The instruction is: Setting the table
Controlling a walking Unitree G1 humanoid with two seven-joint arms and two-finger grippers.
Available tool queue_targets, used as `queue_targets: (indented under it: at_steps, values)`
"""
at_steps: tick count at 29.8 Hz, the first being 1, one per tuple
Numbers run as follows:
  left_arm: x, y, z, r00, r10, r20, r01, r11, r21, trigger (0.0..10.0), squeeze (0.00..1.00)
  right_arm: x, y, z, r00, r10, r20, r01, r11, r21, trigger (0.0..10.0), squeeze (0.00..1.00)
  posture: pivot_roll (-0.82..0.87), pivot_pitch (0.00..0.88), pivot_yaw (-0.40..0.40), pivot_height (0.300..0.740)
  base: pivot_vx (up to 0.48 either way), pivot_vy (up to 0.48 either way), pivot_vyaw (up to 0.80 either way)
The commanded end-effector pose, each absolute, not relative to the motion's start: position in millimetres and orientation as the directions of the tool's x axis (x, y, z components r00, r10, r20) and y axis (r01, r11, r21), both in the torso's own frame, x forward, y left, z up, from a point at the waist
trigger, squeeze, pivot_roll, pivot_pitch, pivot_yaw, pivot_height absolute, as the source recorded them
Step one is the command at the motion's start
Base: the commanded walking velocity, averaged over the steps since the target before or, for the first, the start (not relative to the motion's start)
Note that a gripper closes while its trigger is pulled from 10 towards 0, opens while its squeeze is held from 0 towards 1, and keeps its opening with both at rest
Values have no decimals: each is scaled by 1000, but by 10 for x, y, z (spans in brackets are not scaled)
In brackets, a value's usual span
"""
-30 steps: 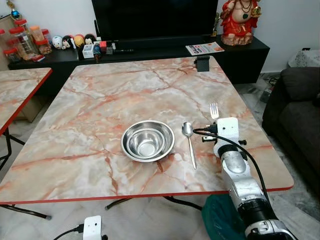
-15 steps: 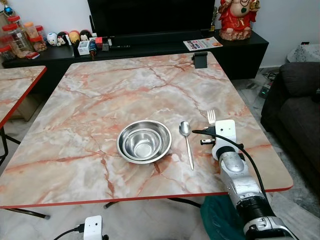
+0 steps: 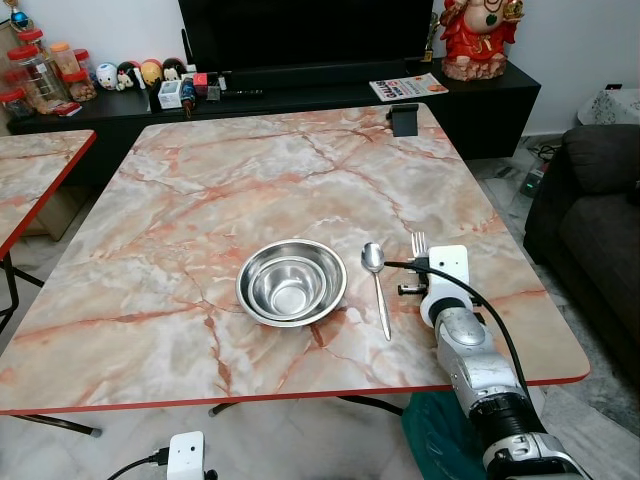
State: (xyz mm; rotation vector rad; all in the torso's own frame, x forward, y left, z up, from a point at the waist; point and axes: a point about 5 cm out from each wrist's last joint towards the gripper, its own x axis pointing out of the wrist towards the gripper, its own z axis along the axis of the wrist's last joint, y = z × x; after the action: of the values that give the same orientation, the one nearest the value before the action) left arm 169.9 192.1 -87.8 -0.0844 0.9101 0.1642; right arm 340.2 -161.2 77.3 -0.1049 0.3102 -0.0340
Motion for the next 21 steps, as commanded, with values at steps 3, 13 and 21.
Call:
queue_targets:
  at_steps: [3,13,21]
  values:
    - [1669,1978,-887,586,112,-803,-183,983,4,10000,0,3420,-1581,787,950,-43,-310,16,996,-90,10000,0,-12,33,76,740,0,0,0]
    - [1664,1984,-888,584,116,-804,-184,983,9,10000,0,3431,-1565,802,954,-29,-298,7,997,-75,10000,0,-9,33,75,740,0,0,0]
    - [1664,1983,-888,584,116,-803,-183,983,9,10000,0,3433,-1569,798,954,-27,-297,3,997,-81,10000,0,-9,32,74,740,0,0,0]
